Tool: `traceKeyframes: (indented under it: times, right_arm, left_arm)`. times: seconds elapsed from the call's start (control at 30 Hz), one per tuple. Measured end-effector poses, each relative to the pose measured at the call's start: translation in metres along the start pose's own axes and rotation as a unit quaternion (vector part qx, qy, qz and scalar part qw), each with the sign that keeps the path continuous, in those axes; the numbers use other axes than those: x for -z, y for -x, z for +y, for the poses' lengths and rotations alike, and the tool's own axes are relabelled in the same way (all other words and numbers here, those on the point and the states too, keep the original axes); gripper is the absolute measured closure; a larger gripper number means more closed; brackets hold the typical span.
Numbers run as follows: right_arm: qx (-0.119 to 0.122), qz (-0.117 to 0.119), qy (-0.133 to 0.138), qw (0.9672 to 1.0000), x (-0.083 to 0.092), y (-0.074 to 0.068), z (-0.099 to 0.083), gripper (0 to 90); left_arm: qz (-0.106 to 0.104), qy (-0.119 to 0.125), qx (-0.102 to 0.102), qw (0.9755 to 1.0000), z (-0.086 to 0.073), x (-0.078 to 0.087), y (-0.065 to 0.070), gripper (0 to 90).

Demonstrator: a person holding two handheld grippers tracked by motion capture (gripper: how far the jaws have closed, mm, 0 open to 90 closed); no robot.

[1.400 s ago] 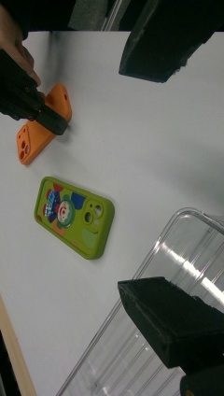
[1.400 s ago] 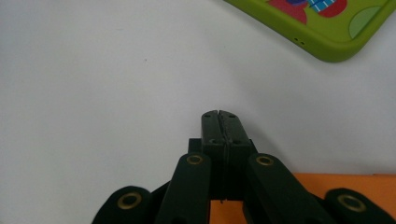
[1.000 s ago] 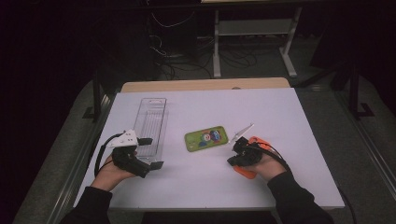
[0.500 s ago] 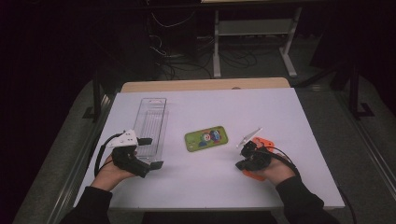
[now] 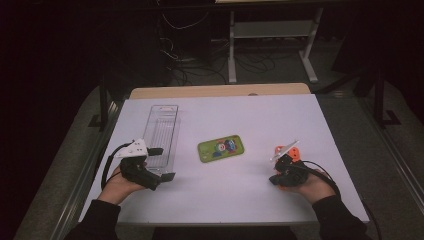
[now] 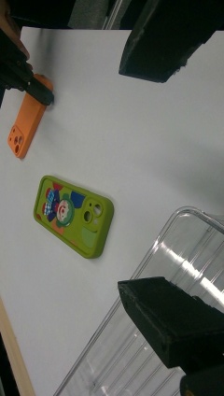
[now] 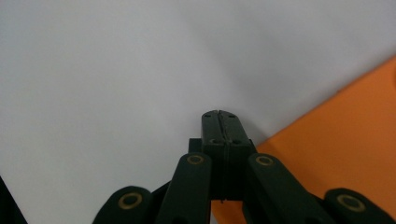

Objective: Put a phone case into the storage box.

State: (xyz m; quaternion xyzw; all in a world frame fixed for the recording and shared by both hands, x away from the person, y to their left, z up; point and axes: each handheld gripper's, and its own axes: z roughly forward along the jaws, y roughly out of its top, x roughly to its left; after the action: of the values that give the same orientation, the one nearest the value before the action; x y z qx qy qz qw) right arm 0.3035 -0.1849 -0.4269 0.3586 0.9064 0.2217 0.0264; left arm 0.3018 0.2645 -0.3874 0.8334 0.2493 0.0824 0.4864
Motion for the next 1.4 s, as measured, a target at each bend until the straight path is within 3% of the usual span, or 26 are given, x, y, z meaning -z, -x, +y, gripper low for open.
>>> traceKeyframes:
  times: [0.17,0.37,0.6,0.63,0.67,0.7,0.87,0.93,1.03,1.13,1.27,1.33,1.37,1.4]
  right_arm:
    - [-0.015,-0.017,-0.002,0.9997,0.009,0.012,-0.013,88.6]
    - [-0.052,-0.029,0.005,0.9982,0.021,0.028,-0.03,88.6]
    - [-0.061,-0.027,0.015,0.9977,0.025,0.034,-0.036,88.5]
    - [-0.062,-0.023,0.027,0.9975,0.026,0.034,-0.035,88.4]
    - [-0.061,-0.018,0.063,0.996,0.032,0.032,-0.035,88.0]
    - [-0.061,-0.018,0.063,0.996,0.032,0.032,-0.035,85.6]
    - [-0.077,0.021,0.15,0.9854,0.044,0.032,-0.024,74.7]
    - [-0.075,0.021,0.171,0.9822,0.044,0.03,-0.018,69.6]
    - [-0.064,0.019,0.19,0.9796,0.041,0.025,-0.008,61.9]
    - [-0.069,0.026,0.213,0.9743,0.038,0.022,-0.001,52.5]
    - [-0.05,0.016,0.244,0.9684,0.032,0.016,0.008,37.2]
    - [-0.044,0.013,0.252,0.9668,0.03,0.011,0.012,27.8]
    - [-0.039,0.024,0.252,0.9666,0.027,0.008,0.014,18.0]
    - [-0.039,0.024,0.252,0.9666,0.027,0.008,0.014,18.0]
  left_arm:
    - [-0.001,0.0,0.0,1.0,0.0,-0.001,0.0,0.0]
    - [-0.001,-0.001,0.002,1.0,0.0,-0.001,0.001,0.0]
    - [-0.002,-0.004,-0.004,1.0,0.0,-0.002,0.001,0.0]
    - [-0.002,-0.003,-0.004,1.0,0.0,-0.002,0.001,0.0]
    - [-0.002,-0.003,-0.004,1.0,0.0,-0.002,0.001,0.0]
    - [-0.002,-0.003,-0.004,1.0,0.0,-0.002,0.001,0.0]
    - [-0.003,-0.003,-0.003,1.0,0.0,-0.003,0.002,0.0]
    - [-0.004,-0.005,-0.004,1.0,0.0,-0.003,0.002,0.0]
    - [-0.005,-0.002,-0.002,1.0,0.0,-0.004,0.003,0.0]
    - [-0.005,-0.005,-0.004,1.0,0.001,-0.003,0.003,0.0]
    - [-0.009,-0.005,-0.002,0.9999,0.001,-0.006,0.004,0.0]
    - [-0.01,-0.007,-0.008,0.9999,0.001,-0.006,0.004,0.0]
    - [-0.01,-0.007,-0.008,0.9999,0.001,-0.006,0.004,0.0]
    - [-0.011,-0.006,-0.007,0.9999,0.001,-0.006,0.005,0.0]
